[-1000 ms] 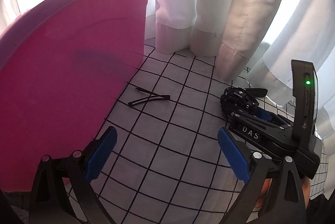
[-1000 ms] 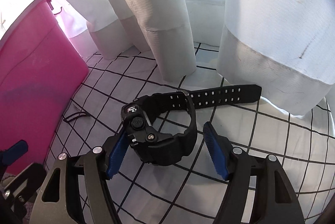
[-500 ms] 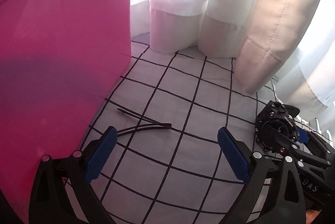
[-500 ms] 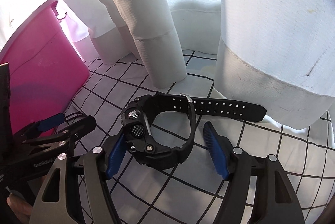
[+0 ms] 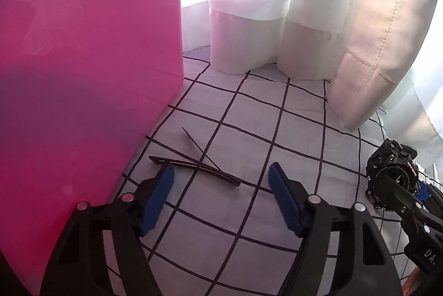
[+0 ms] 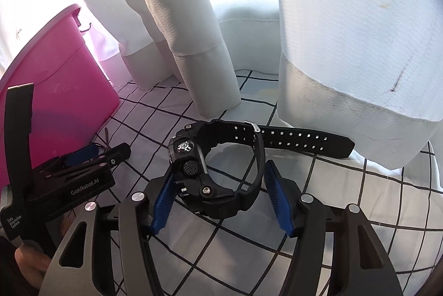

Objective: Organize jewelry
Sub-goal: 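Close the right gripper on the black watch while the left gripper grasps the black hairpins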

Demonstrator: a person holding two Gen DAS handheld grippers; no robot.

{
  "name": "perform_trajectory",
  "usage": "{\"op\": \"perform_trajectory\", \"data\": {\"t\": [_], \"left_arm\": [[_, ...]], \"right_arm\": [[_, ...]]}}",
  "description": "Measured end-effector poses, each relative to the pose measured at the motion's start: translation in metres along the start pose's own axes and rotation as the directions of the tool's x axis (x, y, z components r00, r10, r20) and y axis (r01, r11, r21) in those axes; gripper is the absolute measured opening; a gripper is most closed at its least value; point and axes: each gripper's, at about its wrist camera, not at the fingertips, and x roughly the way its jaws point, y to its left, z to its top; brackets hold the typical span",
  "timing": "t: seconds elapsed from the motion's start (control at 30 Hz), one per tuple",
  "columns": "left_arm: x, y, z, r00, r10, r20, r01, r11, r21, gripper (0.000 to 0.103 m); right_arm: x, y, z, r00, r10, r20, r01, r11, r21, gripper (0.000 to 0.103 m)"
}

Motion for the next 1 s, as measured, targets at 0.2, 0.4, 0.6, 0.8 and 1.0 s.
{"op": "perform_trajectory", "data": {"t": [0.2,0.4,0.6,0.8,1.0], "left_arm": [[-0.006,-0.004,-0.004,1.000,-0.007,0.002,0.007,1.000,0.028,0.017],[-0.012,-0.011,-0.016,0.999,-0.044,-0.004,0.044,0.998,0.037,0.003],[-0.022,-0.020,-0.019,0.997,-0.072,-0.005,0.073,0.995,0.063,0.003],[-0.045,-0.025,-0.018,0.997,-0.082,0.010,0.081,0.993,0.088,0.002],[-0.066,-0.023,-0.017,0.995,-0.095,0.027,0.092,0.991,0.095,0.003]], "right_arm": [[-0.002,0.001,-0.003,1.000,-0.005,0.014,0.005,1.000,0.009,0.056],[-0.003,0.001,-0.005,1.000,-0.014,0.015,0.014,1.000,0.008,0.056],[-0.006,0.003,-0.008,0.999,-0.027,0.021,0.027,1.000,0.011,0.055],[-0.014,0.000,-0.016,0.999,-0.027,0.028,0.027,0.999,0.021,0.055],[-0.032,0.004,-0.021,0.999,-0.030,0.041,0.029,0.999,0.014,0.055]]}}
